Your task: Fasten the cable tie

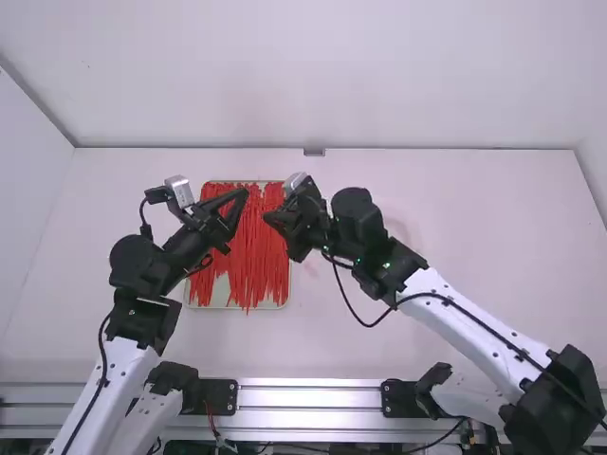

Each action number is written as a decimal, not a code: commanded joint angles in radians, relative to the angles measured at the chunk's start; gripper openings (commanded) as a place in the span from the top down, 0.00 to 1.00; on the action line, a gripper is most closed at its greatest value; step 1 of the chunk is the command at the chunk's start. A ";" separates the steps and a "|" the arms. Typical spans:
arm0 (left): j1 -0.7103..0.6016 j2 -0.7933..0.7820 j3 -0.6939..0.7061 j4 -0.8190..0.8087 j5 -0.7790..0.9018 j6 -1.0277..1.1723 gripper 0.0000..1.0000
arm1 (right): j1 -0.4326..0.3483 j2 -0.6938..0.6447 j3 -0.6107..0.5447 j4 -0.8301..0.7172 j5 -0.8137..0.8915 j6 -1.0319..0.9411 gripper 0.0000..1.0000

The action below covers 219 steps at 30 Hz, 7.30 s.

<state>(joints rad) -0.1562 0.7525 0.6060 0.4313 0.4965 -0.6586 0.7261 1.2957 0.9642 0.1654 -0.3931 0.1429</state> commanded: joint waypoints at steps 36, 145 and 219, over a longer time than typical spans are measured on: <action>0.198 0.531 0.367 0.868 0.964 -0.394 0.01 | -0.355 -0.014 0.035 0.332 -0.762 0.046 1.00; 0.153 0.587 0.574 0.125 0.756 -0.278 0.98 | -0.343 -0.013 -0.175 0.919 -0.690 0.204 0.02; 0.131 0.750 0.566 -0.215 0.752 -0.760 0.98 | -0.231 -0.013 -0.304 0.929 -0.997 -1.277 0.02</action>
<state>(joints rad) -0.0227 1.5036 1.1549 0.2131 1.2205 -1.4220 0.4881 1.2919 0.6670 1.0889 -1.4113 -1.1309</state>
